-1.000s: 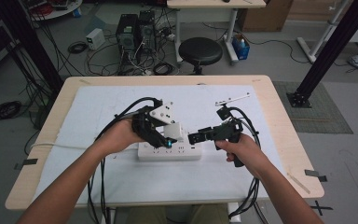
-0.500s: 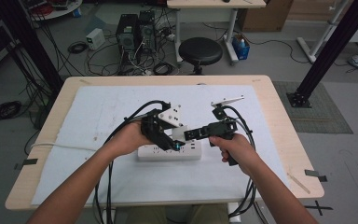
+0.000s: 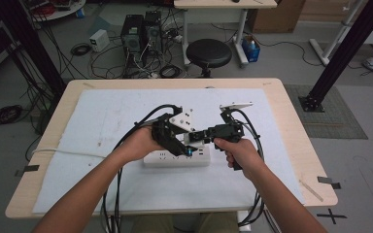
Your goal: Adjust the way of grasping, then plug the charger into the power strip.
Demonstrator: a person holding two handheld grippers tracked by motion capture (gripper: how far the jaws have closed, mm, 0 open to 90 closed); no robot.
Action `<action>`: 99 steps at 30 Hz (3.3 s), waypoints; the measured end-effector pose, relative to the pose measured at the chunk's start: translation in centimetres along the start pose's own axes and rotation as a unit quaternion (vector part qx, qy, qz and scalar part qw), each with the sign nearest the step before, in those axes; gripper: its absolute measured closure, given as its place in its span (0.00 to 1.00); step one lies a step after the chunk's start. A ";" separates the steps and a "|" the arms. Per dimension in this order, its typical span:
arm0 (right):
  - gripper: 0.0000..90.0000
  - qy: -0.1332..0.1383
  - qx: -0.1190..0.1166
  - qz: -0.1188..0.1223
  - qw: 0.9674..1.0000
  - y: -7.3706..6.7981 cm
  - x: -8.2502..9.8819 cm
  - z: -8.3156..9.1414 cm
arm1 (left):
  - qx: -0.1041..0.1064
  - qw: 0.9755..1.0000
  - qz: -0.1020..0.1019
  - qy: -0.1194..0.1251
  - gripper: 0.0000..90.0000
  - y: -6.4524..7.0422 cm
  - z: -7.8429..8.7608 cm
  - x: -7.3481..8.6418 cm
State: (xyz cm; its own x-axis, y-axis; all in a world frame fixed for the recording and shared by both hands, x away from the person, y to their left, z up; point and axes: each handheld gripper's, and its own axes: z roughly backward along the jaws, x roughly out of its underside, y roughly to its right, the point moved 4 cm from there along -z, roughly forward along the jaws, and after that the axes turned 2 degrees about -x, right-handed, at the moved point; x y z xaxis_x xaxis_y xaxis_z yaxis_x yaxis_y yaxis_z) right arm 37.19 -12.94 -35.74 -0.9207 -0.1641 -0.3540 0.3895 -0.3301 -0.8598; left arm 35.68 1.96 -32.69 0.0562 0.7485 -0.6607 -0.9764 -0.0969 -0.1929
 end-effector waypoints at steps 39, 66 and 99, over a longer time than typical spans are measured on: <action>0.69 0.006 0.219 0.151 0.964 2.4 0.2 5.2 | -0.050 0.990 0.104 -0.077 0.23 -2.1 1.7 4.7; 0.69 -0.146 0.408 0.280 0.857 0.3 0.7 11.0 | -0.093 0.966 0.147 -0.193 0.23 -4.5 6.2 10.3; 0.69 -0.186 0.364 0.366 0.836 -1.4 -3.8 7.5 | -0.122 0.954 0.192 -0.195 0.23 -5.8 8.6 14.0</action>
State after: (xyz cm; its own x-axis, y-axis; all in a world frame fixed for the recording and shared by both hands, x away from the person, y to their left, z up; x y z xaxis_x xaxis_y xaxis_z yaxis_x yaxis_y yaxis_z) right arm 40.29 -18.84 -30.44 -0.4116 -0.8029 -0.4312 0.8811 -0.4714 0.0367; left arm 40.38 18.63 -34.61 -0.4247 0.8090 -0.4065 -0.8285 -0.5282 -0.1856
